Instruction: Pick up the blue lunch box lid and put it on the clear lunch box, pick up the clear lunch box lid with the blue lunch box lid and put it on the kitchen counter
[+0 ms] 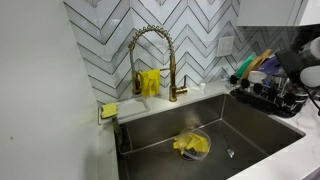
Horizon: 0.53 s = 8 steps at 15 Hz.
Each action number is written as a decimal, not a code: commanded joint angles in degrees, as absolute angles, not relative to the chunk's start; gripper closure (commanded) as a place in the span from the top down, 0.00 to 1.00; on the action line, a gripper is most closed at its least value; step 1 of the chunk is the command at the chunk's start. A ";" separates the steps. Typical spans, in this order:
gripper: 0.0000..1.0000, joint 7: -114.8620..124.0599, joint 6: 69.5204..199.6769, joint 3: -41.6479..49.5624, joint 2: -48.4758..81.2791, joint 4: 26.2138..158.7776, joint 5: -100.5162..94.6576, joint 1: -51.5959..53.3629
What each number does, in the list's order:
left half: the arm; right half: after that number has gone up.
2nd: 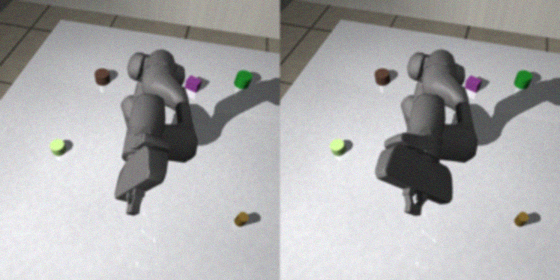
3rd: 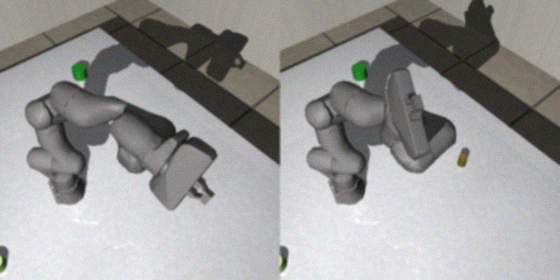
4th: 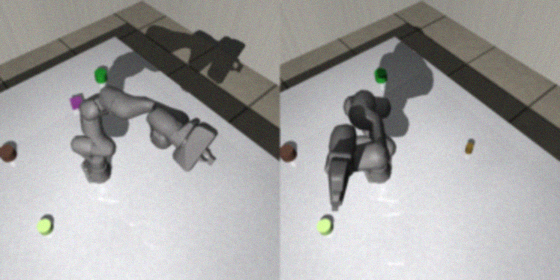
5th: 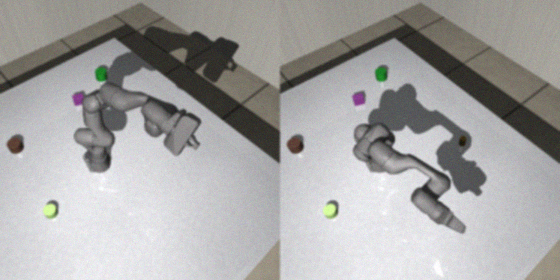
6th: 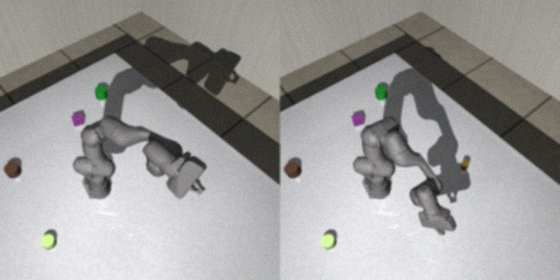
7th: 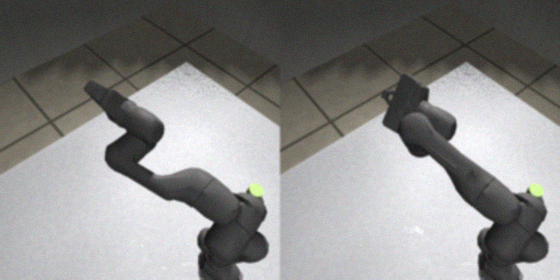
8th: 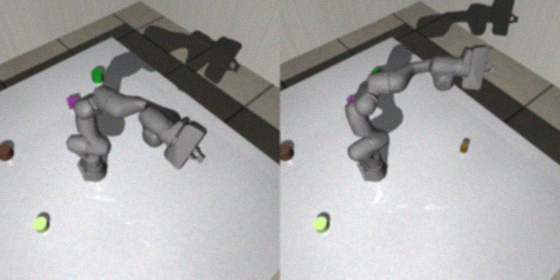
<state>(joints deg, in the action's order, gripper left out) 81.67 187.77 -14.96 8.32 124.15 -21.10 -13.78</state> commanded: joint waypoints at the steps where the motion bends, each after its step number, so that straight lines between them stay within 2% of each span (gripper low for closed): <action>1: 0.00 80.55 187.97 -18.14 10.22 123.03 -21.18 -16.98; 8: 0.03 80.38 185.45 -20.62 8.01 122.71 -21.05 -20.54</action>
<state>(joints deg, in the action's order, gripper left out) 80.92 187.68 -19.38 9.10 123.20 -21.12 -18.61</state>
